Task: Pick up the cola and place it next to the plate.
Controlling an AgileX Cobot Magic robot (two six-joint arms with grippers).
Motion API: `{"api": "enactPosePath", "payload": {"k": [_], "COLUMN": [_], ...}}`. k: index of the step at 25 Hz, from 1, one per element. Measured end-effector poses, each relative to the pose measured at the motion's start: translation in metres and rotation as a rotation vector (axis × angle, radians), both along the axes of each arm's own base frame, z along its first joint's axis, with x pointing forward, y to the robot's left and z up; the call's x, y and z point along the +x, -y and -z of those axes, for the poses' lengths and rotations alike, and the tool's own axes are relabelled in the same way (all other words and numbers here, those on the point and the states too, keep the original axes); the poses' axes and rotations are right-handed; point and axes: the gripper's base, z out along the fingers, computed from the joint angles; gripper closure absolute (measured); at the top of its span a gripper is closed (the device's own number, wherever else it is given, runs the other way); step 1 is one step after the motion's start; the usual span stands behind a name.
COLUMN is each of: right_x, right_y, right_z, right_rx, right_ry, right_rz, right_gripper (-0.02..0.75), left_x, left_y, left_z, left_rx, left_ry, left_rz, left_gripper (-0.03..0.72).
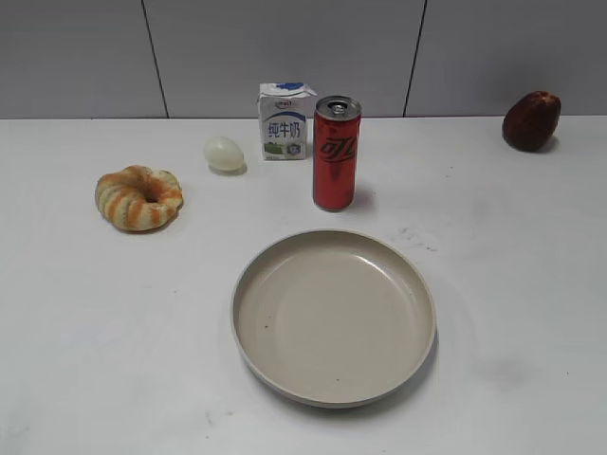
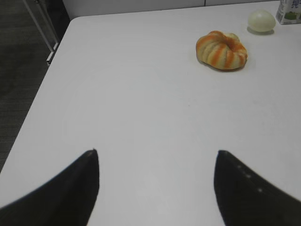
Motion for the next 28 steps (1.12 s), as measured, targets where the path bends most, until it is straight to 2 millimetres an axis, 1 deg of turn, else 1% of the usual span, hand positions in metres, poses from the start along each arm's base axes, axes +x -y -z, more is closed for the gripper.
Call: {"api": "enactPosePath", "payload": {"k": [24,26,28], "right_x": [0.0,0.0,0.0], "right_y": [0.0,0.0,0.0], "right_z": [0.0,0.0,0.0], "right_rx": [0.0,0.0,0.0], "right_ry": [0.0,0.0,0.0], "right_rz": [0.0,0.0,0.0], "right_gripper": [0.167,0.167,0.167], "left_x": [0.0,0.004,0.01], "left_y": [0.0,0.001,0.002], "left_z": [0.0,-0.004,-0.013], "left_rx": [-0.003,-0.011,-0.016], "left_ry": [0.0,-0.01,-0.014], "left_rz": [0.002,0.007,0.009], "left_gripper": [0.111,0.111,0.111]}}
